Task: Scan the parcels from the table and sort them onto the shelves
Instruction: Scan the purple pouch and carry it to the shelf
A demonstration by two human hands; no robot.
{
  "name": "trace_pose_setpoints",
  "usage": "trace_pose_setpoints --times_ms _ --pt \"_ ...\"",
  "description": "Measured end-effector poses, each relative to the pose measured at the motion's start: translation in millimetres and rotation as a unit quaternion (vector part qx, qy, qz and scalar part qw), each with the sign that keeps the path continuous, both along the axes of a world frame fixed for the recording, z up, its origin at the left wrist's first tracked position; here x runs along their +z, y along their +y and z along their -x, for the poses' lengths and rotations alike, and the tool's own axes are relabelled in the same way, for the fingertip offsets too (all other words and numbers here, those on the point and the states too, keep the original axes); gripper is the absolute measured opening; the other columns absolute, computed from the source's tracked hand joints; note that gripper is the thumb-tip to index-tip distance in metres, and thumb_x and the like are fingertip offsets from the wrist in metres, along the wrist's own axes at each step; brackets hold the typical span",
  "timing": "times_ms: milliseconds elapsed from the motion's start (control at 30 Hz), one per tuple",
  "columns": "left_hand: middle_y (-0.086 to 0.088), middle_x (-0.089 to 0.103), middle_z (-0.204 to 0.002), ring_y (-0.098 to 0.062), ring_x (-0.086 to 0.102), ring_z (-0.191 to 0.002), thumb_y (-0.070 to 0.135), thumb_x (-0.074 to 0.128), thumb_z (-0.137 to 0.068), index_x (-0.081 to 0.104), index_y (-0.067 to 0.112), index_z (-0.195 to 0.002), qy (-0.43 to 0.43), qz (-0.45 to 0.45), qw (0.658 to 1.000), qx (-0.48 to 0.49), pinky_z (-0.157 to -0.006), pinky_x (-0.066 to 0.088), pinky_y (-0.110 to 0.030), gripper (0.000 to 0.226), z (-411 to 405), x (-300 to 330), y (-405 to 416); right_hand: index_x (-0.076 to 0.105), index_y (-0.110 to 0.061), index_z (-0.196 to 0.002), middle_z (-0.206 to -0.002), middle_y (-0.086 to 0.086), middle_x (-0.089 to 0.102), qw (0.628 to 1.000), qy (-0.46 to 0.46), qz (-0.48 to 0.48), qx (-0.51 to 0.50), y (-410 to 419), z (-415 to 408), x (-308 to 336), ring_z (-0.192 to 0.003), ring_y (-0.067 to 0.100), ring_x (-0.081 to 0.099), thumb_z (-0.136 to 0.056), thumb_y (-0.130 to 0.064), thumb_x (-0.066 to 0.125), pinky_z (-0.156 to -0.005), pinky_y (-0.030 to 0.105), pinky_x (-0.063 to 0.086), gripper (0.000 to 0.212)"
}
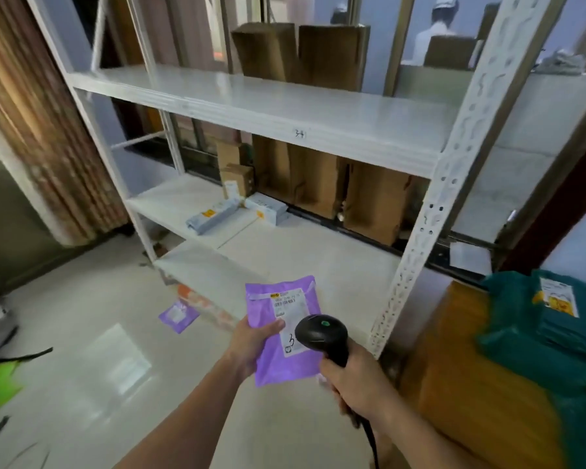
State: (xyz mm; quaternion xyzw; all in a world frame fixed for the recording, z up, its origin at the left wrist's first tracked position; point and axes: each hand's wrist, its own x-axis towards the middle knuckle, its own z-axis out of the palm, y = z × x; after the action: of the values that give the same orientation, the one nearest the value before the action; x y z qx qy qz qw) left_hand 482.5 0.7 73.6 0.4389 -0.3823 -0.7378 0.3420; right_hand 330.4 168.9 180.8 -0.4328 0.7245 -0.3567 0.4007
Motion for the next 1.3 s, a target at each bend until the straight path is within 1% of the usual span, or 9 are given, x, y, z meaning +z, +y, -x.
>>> trace_pose_setpoints --times_ms 67,200,300,400,600,767,867,1067,1300 --pt "-0.023 0.076 -0.116 -0.044 0.074 -0.107 -0.004 0.075 -0.089 0.068 -0.002 -0.123 -0.003 0.004 1.0 0.013 -0.094 0.058 -0.062 0.035 -32.9 -0.2 -33.1 0.053 -0.022 -0.079 -0.052 0.006 0.058 1.0 0.004 0.0 0.021 -37.8 -23.6 5.8 -0.036 0.022 0.049 -0.088 -0.015 0.055 -0.039 0.024 0.04 0.012" --pt "-0.024 0.073 -0.123 -0.044 0.072 -0.112 0.002 0.082 -0.083 0.066 -0.002 -0.129 -0.008 0.021 1.0 0.009 -0.101 0.053 -0.066 0.049 -91.4 3.6 -99.9 0.053 -0.024 -0.079 -0.05 0.001 0.055 0.999 0.009 0.009 0.046 -111.1 -62.5 16.2 -0.036 0.022 0.048 -0.09 -0.018 0.056 -0.041 0.025 0.042 0.013" --pt "-0.022 0.075 -0.121 -0.041 0.073 -0.111 -0.001 0.075 -0.089 0.068 -0.001 -0.127 -0.006 0.023 1.0 0.004 -0.099 0.056 -0.06 0.038 -118.9 7.6 -147.6 0.054 -0.025 -0.081 -0.05 0.0 0.055 0.999 -0.009 0.021 0.049 -160.2 -84.5 20.9 -0.039 0.023 0.048 -0.09 -0.018 0.057 -0.043 0.028 0.044 0.013" --pt "-0.023 0.074 -0.121 -0.043 0.072 -0.111 0.0 0.075 -0.09 0.068 0.0 -0.127 -0.009 0.026 1.0 -0.002 -0.1 0.055 -0.062 0.037 -130.7 8.0 -194.1 0.053 -0.023 -0.08 -0.05 -0.001 0.054 0.998 -0.021 0.024 0.048 -205.5 -98.4 22.8 -0.039 0.023 0.046 -0.091 -0.017 0.057 -0.043 0.029 0.043 0.013" --pt "-0.022 0.075 -0.121 -0.043 0.073 -0.111 0.007 0.076 -0.092 0.067 0.001 -0.129 -0.043 0.017 0.999 -0.002 -0.101 0.054 -0.063 0.039 -120.8 -11.1 -298.2 0.054 -0.021 -0.085 -0.046 -0.008 0.056 0.998 -0.048 0.013 0.035 -303.6 -98.7 14.0 -0.041 0.022 0.044 -0.094 -0.014 0.055 -0.043 0.028 0.042 0.012" --pt "-0.02 0.075 -0.122 -0.044 0.072 -0.112 0.013 0.07 -0.098 0.067 0.006 -0.13 -0.057 0.014 0.998 -0.02 -0.101 0.053 -0.066 0.033 -98.9 -24.9 -384.4 0.058 -0.02 -0.09 -0.051 0.002 0.056 0.999 -0.047 -0.004 0.024 -391.7 -82.9 0.0 -0.042 0.026 0.048 -0.09 -0.018 0.056 -0.046 0.035 0.046 0.003" --pt "-0.019 0.075 -0.12 -0.043 0.072 -0.11 0.016 0.067 -0.101 0.066 0.008 -0.129 -0.065 0.011 0.997 -0.035 -0.098 0.055 -0.065 0.03 -88.9 -29.1 -430.9 0.059 -0.016 -0.094 -0.049 -0.006 0.058 0.999 -0.045 -0.004 0.024 -437.2 -76.0 -3.8 -0.043 0.023 0.049 -0.092 -0.018 0.056 -0.047 0.032 0.047 0.004" --pt "-0.023 0.074 -0.119 -0.044 0.073 -0.108 0.015 0.068 -0.099 0.065 0.004 -0.128 -0.083 -0.016 0.994 -0.072 -0.099 0.055 -0.064 0.031 -77.6 -42.4 -519.5 0.053 -0.015 -0.086 -0.056 0.004 0.052 0.998 -0.06 -0.03 -0.014 -508.9 -72.4 -11.3 -0.046 0.023 0.048 -0.092 -0.018 0.056 -0.048 0.032 0.047 0.007" --pt "-0.025 0.074 -0.106 -0.034 0.077 -0.085 0.0 0.052 -0.104 0.069 -0.001 -0.114 -0.072 -0.033 0.985 -0.154 -0.07 0.063 -0.044 0.019 -61.1 -63.9 -621.3 0.051 -0.016 -0.082 -0.055 0.006 0.052 0.992 -0.037 -0.049 -0.106 -577.8 -90.6 -13.9 -0.043 0.021 0.047 -0.089 -0.014 0.054 -0.043 0.027 0.044 0.008"
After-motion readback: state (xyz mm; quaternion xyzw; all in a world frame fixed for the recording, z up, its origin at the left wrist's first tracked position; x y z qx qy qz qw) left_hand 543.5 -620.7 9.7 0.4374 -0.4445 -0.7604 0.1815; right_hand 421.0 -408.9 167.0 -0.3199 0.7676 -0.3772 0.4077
